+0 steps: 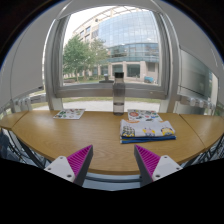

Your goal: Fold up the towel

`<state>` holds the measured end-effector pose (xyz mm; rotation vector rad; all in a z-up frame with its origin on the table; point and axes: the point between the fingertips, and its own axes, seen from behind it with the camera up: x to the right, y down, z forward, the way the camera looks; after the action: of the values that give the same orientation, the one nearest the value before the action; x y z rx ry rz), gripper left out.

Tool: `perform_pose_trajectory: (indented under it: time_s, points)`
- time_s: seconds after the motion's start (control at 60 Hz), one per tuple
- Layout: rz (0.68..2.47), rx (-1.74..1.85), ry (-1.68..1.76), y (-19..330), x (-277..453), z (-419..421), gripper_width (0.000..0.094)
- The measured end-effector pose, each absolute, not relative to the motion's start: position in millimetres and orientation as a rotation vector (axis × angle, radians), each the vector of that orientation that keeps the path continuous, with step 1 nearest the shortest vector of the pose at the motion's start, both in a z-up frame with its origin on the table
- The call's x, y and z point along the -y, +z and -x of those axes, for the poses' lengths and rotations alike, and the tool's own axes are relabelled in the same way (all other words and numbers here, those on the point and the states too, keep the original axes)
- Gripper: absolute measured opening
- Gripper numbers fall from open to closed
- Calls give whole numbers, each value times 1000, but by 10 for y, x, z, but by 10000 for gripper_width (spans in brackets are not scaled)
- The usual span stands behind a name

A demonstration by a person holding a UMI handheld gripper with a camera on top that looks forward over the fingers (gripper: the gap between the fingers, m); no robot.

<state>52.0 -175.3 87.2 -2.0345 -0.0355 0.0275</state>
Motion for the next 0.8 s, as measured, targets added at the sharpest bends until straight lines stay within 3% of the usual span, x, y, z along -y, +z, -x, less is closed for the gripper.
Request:
perform_pose_trajectory:
  time_s: [0.383, 0.633, 0.75, 0.8]
  points:
    - [2144, 57, -31, 718, 834, -365, 673]
    - [2284, 149, -69, 432, 1066, -74, 386]
    - [2328, 124, -73, 500, 1230, 7, 187]
    - [2333, 118, -109, 529, 1249, -31, 31]
